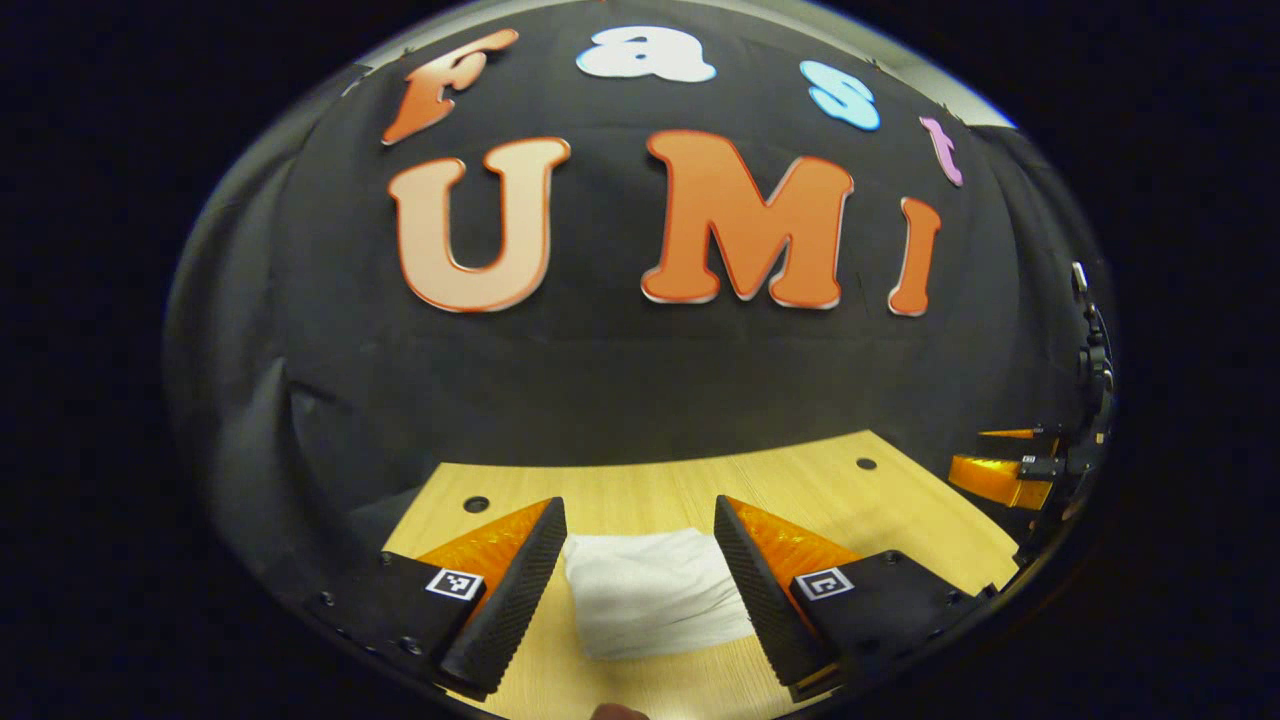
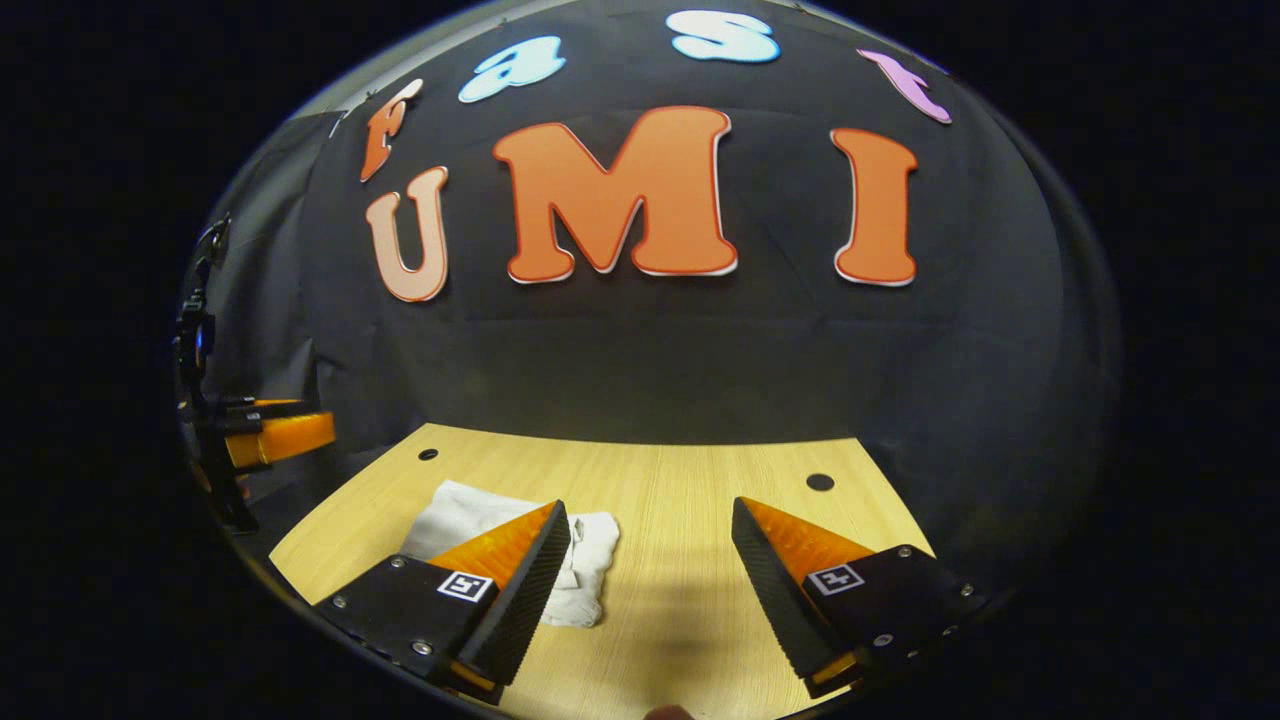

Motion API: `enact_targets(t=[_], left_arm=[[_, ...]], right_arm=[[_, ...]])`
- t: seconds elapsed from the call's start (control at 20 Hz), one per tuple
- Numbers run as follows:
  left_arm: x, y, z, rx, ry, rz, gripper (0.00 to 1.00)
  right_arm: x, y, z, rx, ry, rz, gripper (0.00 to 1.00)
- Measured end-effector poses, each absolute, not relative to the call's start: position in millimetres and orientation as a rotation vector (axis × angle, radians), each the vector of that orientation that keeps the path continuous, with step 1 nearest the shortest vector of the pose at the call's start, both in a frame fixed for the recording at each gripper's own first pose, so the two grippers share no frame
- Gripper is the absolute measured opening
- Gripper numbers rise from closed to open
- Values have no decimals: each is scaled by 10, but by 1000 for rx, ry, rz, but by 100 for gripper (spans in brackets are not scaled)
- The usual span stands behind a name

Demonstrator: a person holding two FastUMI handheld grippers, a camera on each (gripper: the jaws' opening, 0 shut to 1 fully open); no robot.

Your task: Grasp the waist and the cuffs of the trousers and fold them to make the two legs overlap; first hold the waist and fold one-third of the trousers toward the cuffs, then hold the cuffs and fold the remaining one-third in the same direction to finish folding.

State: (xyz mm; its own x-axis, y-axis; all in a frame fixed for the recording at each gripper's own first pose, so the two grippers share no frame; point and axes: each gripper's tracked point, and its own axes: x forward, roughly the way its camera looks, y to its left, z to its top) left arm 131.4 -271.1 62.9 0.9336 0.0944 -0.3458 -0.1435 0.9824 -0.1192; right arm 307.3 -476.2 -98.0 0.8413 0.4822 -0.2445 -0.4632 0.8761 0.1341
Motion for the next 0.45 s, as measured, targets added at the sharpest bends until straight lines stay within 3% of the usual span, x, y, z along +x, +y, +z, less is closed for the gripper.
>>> enact_targets(t=[0.45], left_arm=[[828,-2600,930,-174,88,237,97]], right_arm=[[2684,-4502,-245,80,74,504,98]])
